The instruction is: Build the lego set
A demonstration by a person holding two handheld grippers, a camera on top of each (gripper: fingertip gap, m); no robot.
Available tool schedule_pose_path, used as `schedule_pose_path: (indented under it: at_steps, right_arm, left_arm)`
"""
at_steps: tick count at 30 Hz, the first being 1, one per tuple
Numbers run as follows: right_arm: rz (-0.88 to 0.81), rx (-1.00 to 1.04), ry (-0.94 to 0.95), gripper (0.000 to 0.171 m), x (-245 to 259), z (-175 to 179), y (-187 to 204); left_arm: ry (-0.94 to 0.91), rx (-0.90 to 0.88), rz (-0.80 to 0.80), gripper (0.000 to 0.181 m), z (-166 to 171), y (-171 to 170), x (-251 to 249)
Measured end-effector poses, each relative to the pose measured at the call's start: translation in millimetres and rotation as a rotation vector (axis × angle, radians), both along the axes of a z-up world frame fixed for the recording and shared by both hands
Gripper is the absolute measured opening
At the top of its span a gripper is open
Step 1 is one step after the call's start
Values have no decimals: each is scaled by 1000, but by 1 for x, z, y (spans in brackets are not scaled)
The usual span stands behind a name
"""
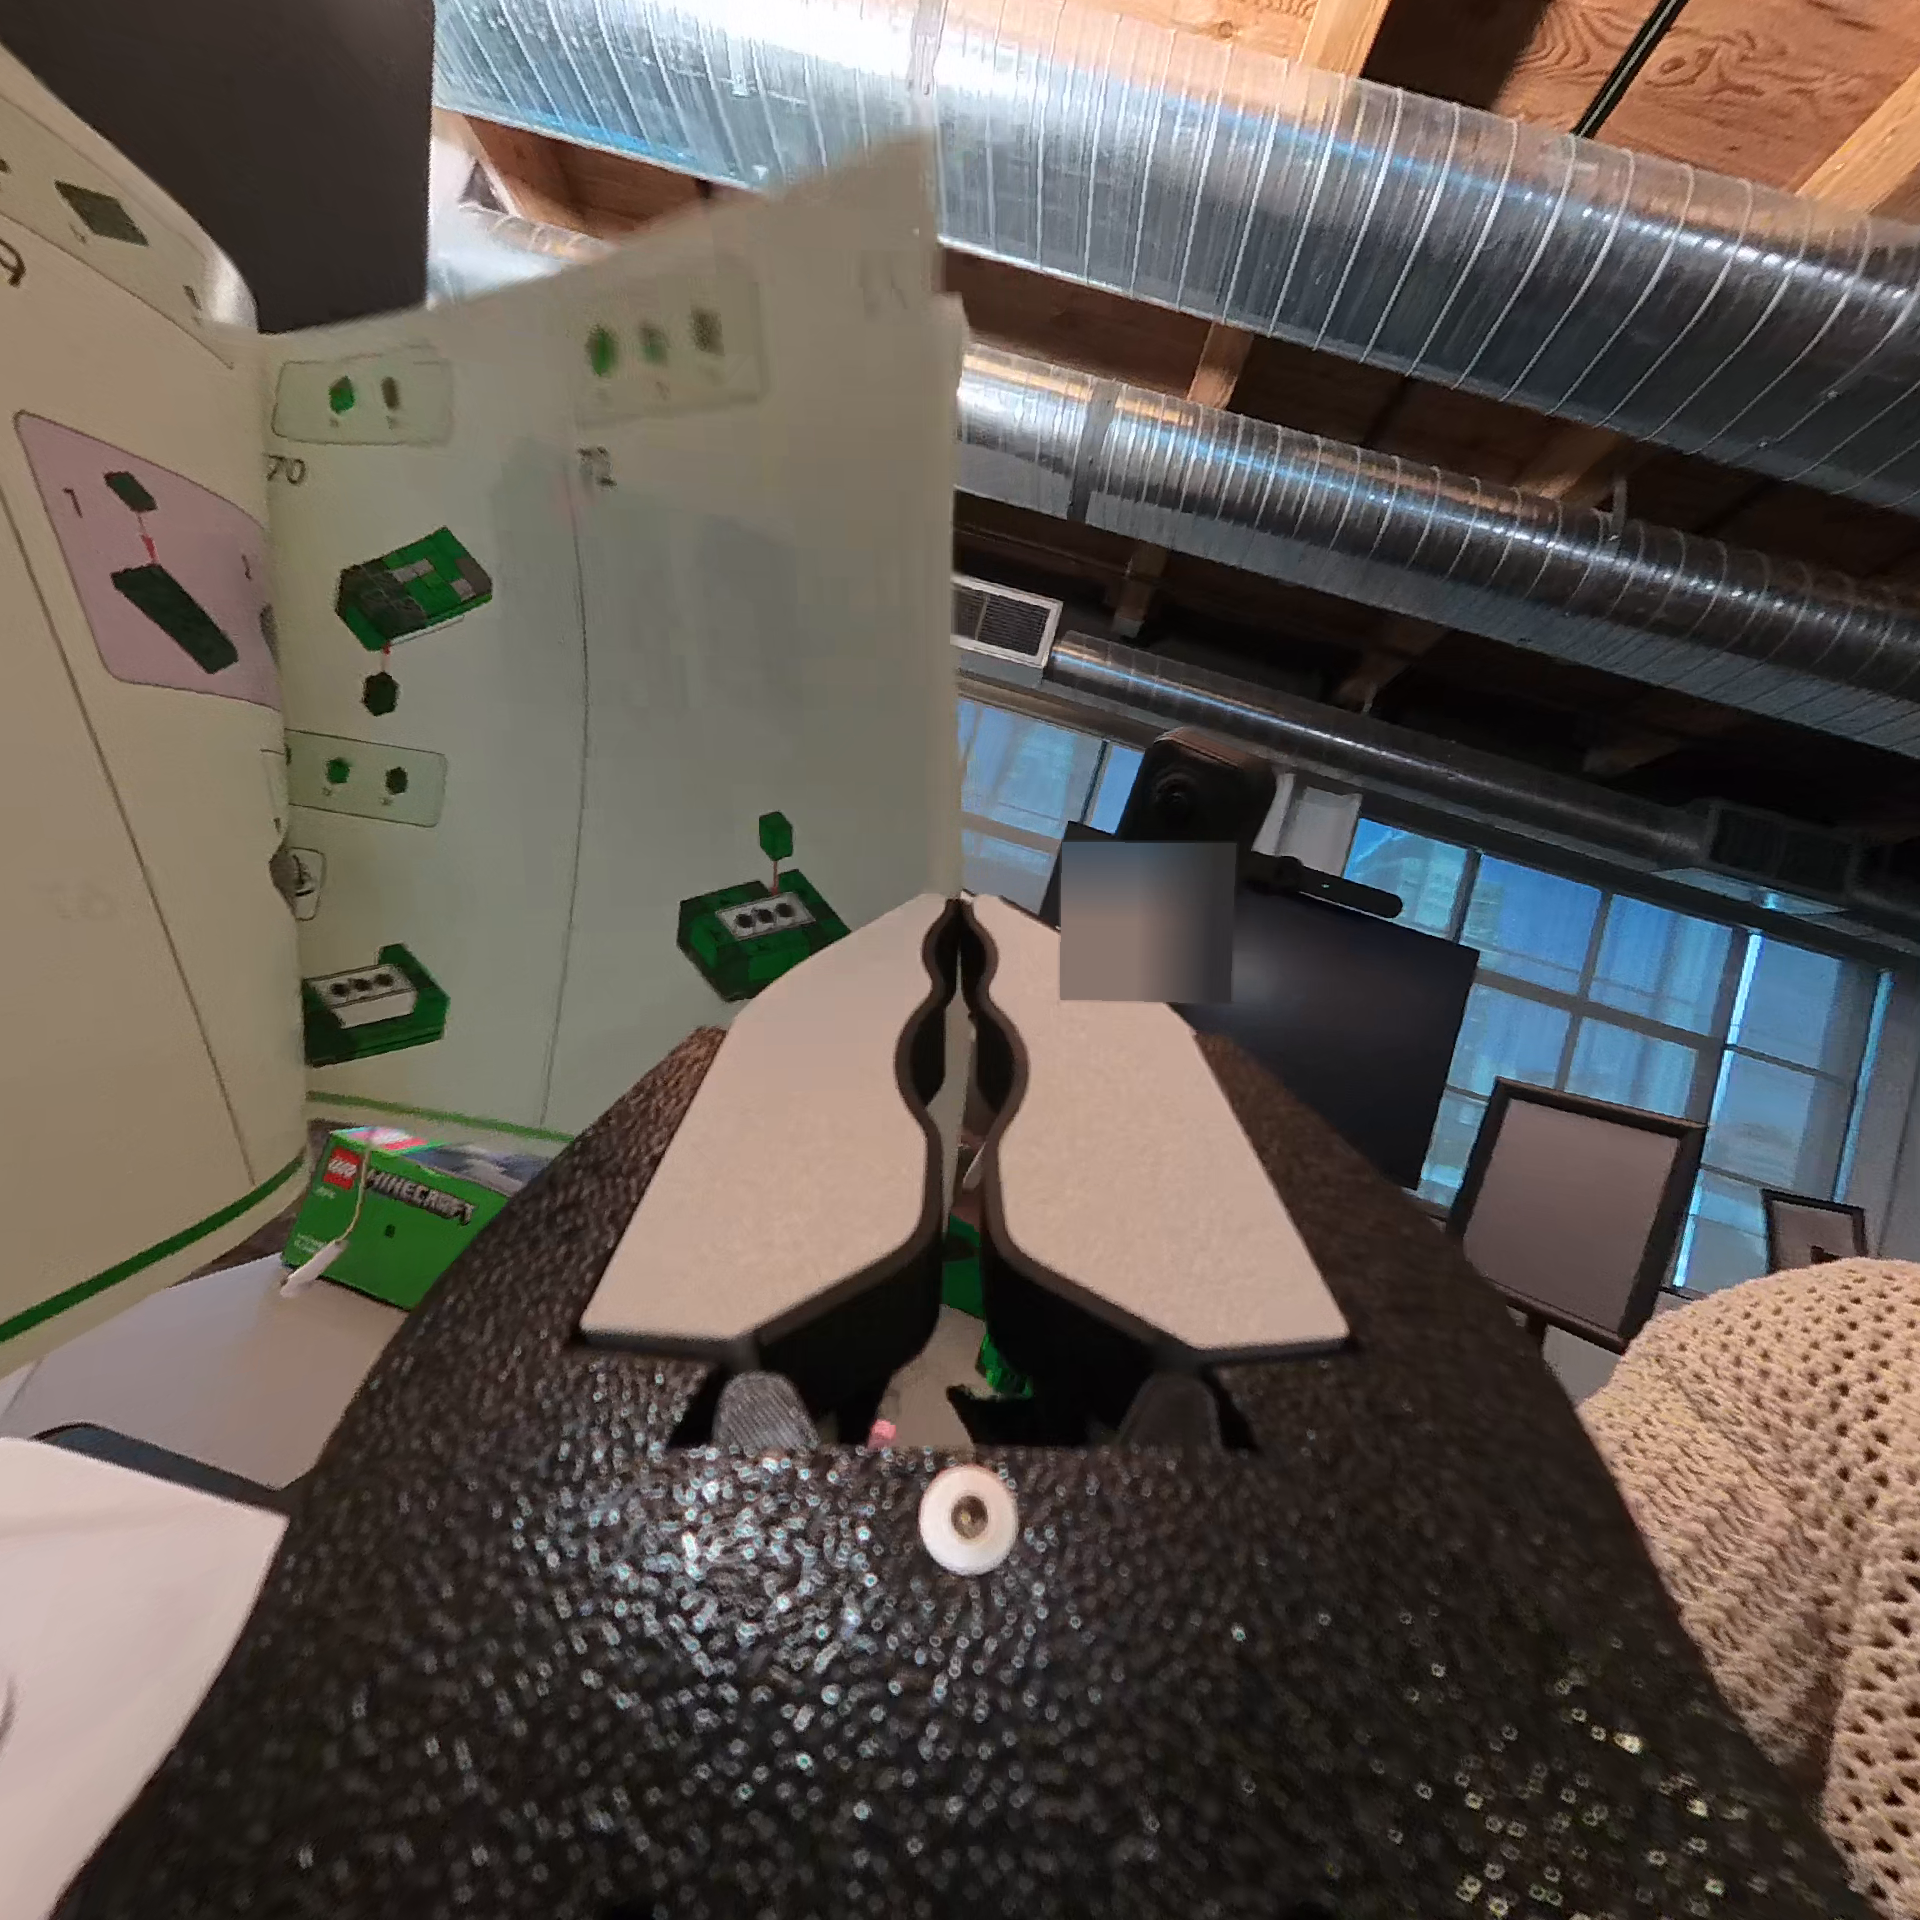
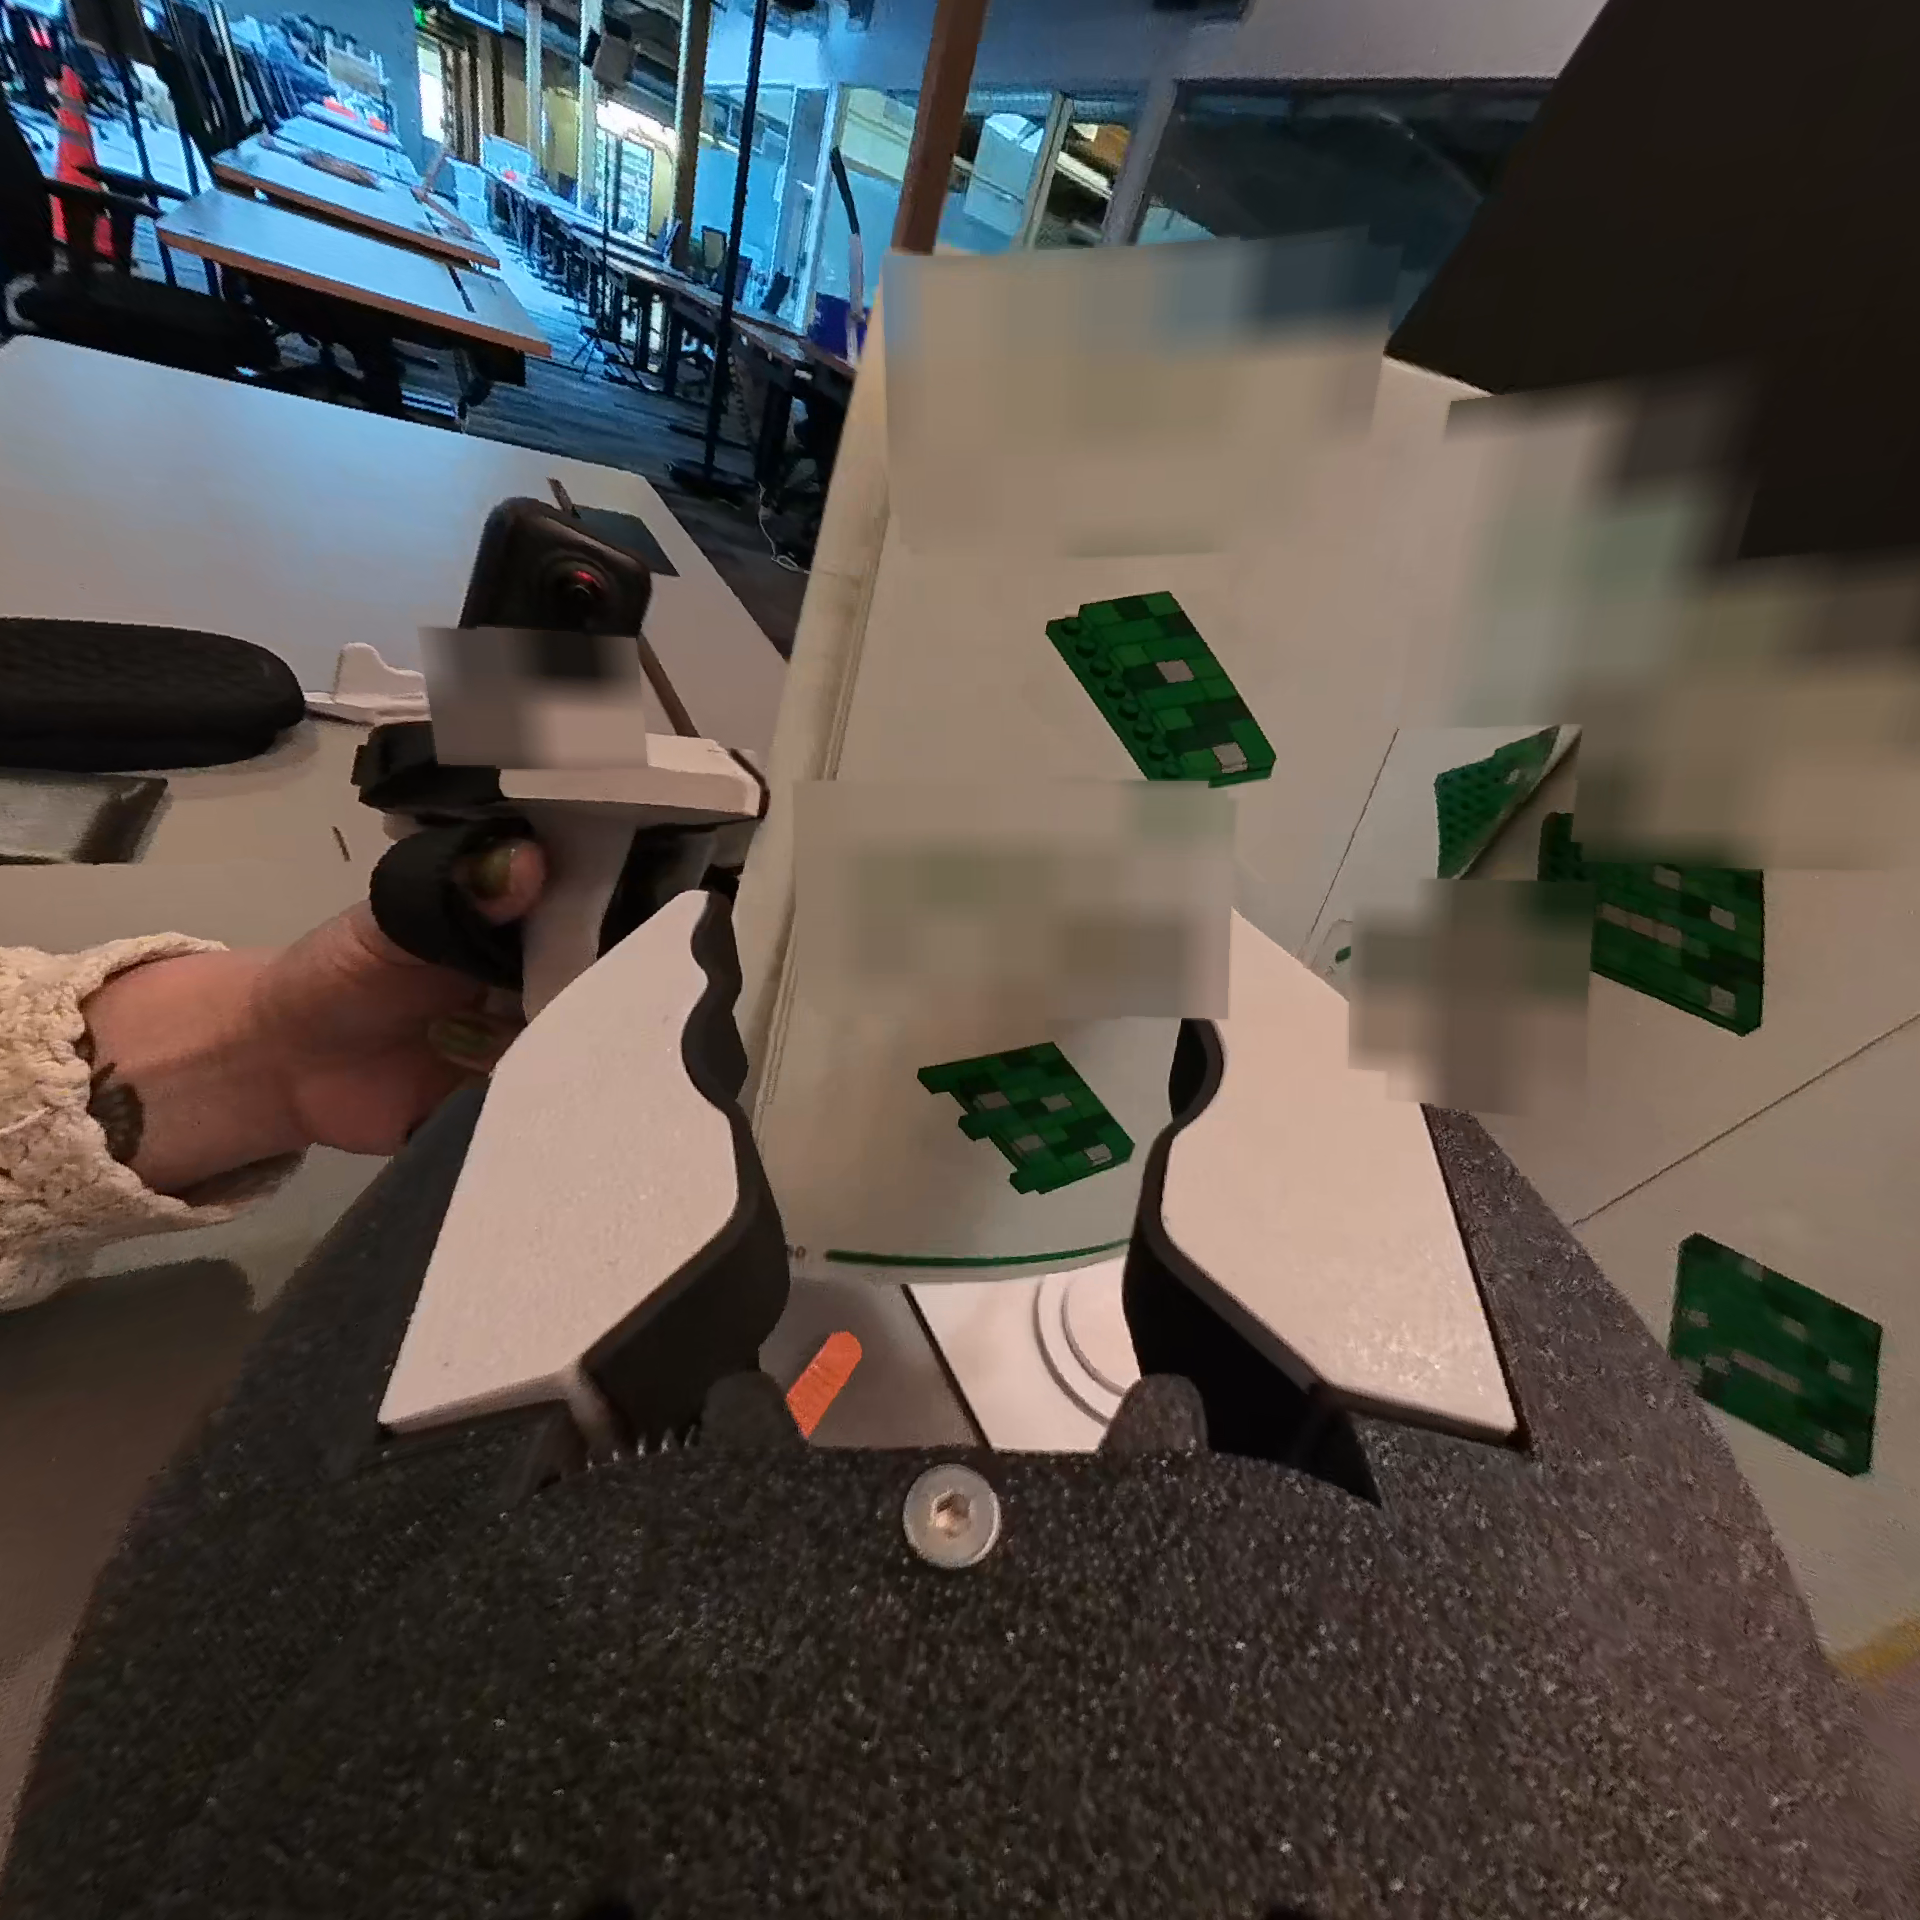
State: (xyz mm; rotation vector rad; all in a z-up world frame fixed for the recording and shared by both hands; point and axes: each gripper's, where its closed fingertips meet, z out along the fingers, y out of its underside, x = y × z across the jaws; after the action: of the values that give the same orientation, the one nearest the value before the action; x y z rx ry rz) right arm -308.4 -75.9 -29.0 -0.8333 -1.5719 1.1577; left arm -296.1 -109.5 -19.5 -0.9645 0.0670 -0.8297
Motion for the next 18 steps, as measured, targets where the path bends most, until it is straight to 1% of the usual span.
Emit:
schedule_pose_path:
  at_steps: [3, 8, 11, 14, 16, 18]
  right_arm:
    - [-26, -27, 17, 82, 2, 3, 9]
    - [-150, -38, 44, 79, 7, 6, 40]
    - [-264, -71, 79, 77, 12, 11, 66]
    - [-399, -108, 136, 75, 18, 16, 93]
    - [-449, -128, 147, 71, 20, 15, 105]
    - [-462, -149, 155, 70, 21, 12, 112]
  left_arm:
    - [13, -31, 36, 0, -4, 3, -4]
    - [5, -41, 107, 0, -4, 2, -18]
    - [-5, -64, 197, 0, -6, 1, -33]
    - [-55, -79, 305, 0, -8, -5, -57]
    - [-106, -104, 406, 0, -14, -9, -79]
    - [-165, -126, 487, 0, -20, -15, -98]
